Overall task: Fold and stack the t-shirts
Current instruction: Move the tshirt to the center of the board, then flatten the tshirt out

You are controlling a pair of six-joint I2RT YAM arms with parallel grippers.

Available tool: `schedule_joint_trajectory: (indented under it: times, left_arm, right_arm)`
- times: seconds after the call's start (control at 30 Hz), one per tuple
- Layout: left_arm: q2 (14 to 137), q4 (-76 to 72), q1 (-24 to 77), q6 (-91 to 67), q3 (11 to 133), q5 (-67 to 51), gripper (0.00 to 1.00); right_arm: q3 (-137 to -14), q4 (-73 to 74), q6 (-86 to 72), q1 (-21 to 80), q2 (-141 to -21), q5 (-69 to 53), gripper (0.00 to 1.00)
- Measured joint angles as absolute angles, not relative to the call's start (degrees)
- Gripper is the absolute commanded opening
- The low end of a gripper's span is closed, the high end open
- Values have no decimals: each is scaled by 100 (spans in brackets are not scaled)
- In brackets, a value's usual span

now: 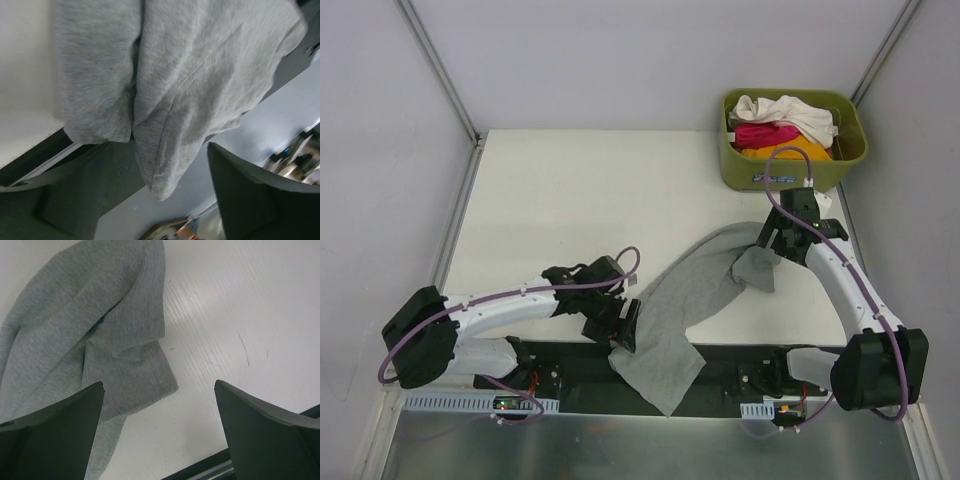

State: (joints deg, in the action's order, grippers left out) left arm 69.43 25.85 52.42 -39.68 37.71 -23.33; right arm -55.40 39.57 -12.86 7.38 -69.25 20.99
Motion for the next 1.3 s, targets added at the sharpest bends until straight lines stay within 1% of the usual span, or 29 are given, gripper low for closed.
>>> schedule_joint_trajectory:
  times: [0.03, 0.07, 0.13, 0.27, 0.4, 0.57, 0.7, 0.77, 0.8, 0.83, 0.87, 0.9, 1.03, 1.17, 1.3]
  left_arm:
    - [7072, 2574, 5382, -4012, 3774, -2394, 34]
    - [7203, 2558, 5498, -4049, 3782, -2443, 24]
    - [7446, 2554, 5651, -4101, 3791, -2556, 0]
    - [7607, 2620, 5695, -4093, 3852, -2598, 0]
    - [7620, 2965, 5478, -3968, 4294, -2193, 0]
    - [7885, 3205, 3852, -3538, 5358, -1127, 0]
    - [8892, 3214, 2714, -3109, 6803, -436, 1]
    - [9507, 3214, 2423, -2899, 7546, -364, 30]
    - [9738, 3188, 2344, -2799, 7808, -405, 51]
    - [9985, 3140, 2265, -2698, 8062, -440, 84]
    - [10162, 3089, 2202, -2615, 8228, -467, 95]
    - [10256, 3048, 2161, -2574, 8285, -471, 99]
    - [10143, 3129, 2071, -2569, 8058, -329, 99]
    - [9526, 3148, 1837, -2637, 7236, -250, 99]
    - [9035, 3201, 1168, -2781, 6484, -287, 90]
  right_arm:
    - [-5518, 3959, -1286, 738, -6925, 2078, 97]
    - [-5492, 3957, -1282, 738, -6923, 2056, 96]
    - [-5470, 3959, -1282, 738, -6919, 2040, 97]
    - [-5468, 3959, -1262, 735, -6914, 2043, 97]
    - [-5468, 3959, -1238, 722, -6912, 2043, 97]
    - [-5468, 3962, -1181, 694, -6882, 2025, 97]
    - [-5468, 3968, -1166, 694, -6879, 2005, 97]
    - [-5468, 3972, -1166, 694, -6879, 2003, 97]
    - [-5468, 3975, -1168, 694, -6877, 2001, 97]
    - [-5468, 3977, -1168, 694, -6875, 1992, 97]
    - [-5468, 3979, -1168, 694, -6869, 1973, 97]
    - [-5468, 3981, -1170, 694, -6855, 1946, 97]
    - [-5424, 3986, -1173, 694, -6759, 1872, 97]
    - [-5284, 4025, -1186, 692, -6718, 1782, 97]
    - [-5083, 4060, -1223, 692, -6718, 1619, 97]
